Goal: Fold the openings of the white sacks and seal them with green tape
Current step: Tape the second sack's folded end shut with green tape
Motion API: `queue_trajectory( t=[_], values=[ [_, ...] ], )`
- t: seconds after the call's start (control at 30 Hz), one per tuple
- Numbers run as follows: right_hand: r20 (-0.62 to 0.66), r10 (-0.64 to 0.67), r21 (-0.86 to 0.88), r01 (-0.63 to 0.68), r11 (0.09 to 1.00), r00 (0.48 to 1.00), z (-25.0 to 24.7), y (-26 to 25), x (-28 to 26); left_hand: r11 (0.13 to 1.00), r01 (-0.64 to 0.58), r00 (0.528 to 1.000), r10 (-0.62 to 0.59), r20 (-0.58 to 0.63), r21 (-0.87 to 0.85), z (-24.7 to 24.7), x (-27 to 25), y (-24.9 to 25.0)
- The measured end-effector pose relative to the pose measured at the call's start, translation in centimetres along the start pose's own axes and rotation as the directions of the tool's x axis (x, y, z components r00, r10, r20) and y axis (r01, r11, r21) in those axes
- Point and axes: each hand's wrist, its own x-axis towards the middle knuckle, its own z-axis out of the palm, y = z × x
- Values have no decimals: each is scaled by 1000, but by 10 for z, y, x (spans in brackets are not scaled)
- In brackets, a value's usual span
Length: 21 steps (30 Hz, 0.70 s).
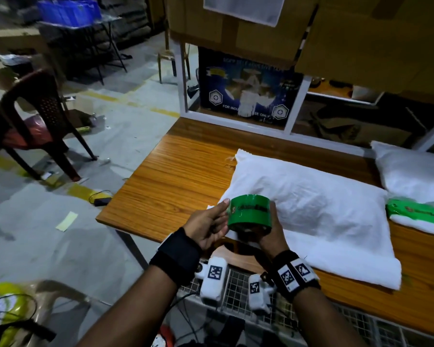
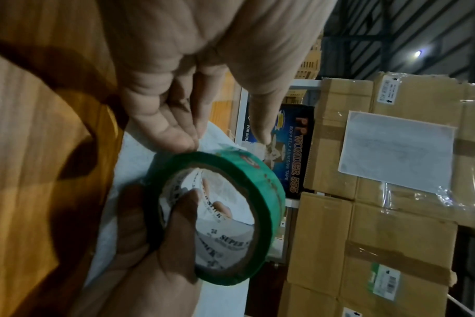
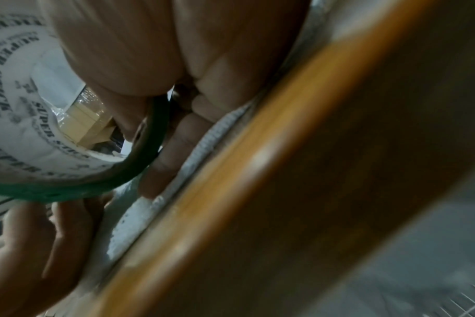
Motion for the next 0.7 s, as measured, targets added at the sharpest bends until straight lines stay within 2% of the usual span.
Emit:
queue_trajectory(
  t=[0.07,0.13,0.2,0.27,0.33,0.43,0.5,0.57,0.7],
  values=[
    [-24,79,35,-78,996,997,2,0,1,999,23,1000,-23,-13,-23,2,3,-1],
    [-33,83,22,-82,996,996,3,1,2,999,23,999,-25,-27,-48,1,6,0],
    [-2,50,-15,-51,999,999,4,4,2,999,8,999,-10,-34,-49,-3,13,1],
    [57,-44,-122,51,991,997,0,4,1,998,-55,998,56,-29,19,-7,16,2],
    [116,-209,-381,238,893,971,-7,4,3,986,-137,989,142,-41,98,-7,14,2],
    [204,-288,-619,351,702,936,-9,4,9,943,-196,955,246,-165,270,-12,18,2],
    [245,-365,-725,420,546,898,-6,2,8,874,-163,924,298,-240,457,-15,24,2],
    [273,-375,-767,436,470,886,-3,-4,4,836,-133,900,327,-288,533,-15,23,4],
    [185,-340,-844,326,425,922,-6,-23,-7,804,-131,871,372,-320,580,-15,26,6]
  ],
)
